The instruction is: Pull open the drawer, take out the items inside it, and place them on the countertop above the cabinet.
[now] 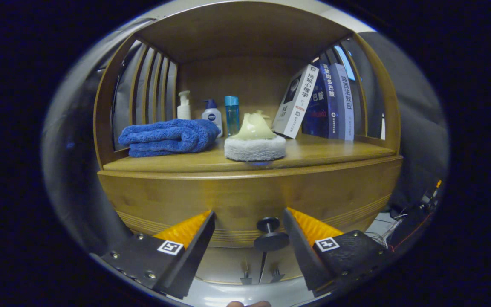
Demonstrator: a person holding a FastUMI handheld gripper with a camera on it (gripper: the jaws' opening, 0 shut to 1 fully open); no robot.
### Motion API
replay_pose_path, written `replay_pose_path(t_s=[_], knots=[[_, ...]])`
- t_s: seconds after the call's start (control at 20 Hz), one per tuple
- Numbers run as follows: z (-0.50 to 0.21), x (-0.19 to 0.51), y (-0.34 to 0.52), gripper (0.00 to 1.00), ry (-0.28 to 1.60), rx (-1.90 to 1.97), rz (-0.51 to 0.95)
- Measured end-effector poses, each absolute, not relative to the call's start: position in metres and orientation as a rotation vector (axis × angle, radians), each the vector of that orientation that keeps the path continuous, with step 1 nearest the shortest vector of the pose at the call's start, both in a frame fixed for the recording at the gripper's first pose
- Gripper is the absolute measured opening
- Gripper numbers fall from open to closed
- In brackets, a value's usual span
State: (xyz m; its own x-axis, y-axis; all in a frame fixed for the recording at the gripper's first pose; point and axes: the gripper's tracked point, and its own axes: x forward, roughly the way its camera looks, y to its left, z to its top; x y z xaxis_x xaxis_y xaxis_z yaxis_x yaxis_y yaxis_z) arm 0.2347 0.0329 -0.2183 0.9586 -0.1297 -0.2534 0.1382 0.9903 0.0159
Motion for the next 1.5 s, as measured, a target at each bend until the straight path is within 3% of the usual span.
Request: replay_pose_path(t_s=[0.75, 1.2, 1.5], knots=[[-0.121, 0.199, 0.039, 0.97, 0.109, 0.027, -0.151], [0.004, 0.140, 0.053, 0.98, -0.018, -0.014, -0.164], [0.041, 0.112, 0.041, 0.98, -0.036, -0.030, -0.192]])
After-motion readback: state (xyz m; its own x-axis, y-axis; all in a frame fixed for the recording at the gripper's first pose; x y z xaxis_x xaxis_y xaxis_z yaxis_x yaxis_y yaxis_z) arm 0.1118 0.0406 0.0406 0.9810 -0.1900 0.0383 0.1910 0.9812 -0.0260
